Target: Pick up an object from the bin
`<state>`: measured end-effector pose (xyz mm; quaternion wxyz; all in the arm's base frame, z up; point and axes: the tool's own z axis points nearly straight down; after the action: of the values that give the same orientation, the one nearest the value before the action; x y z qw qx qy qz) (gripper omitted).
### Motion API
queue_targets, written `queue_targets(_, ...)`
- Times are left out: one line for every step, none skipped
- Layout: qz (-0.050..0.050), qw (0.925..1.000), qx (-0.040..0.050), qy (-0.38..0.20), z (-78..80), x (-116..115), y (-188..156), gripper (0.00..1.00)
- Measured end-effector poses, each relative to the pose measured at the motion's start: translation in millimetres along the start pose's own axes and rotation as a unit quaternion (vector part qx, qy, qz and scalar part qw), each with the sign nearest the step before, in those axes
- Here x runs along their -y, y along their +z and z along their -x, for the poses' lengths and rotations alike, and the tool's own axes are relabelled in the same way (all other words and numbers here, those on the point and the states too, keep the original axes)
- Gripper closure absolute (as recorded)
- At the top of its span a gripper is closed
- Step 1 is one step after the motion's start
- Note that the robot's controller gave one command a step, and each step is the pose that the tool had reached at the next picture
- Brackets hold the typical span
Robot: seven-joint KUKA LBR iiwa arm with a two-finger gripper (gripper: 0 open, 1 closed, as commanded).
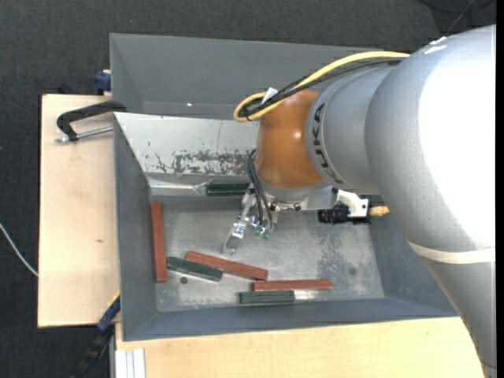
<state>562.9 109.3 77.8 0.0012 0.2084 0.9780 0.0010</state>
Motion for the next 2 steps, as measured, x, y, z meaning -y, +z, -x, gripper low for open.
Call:
queue_targets(0.001,0.9991,0.0022,0.043,-13.7,-4.3,2.9,0.0)
queue_targets(-0.002,0.9997,-0.0026,-0.025,-28.3,12.8,-29.1,0.0)
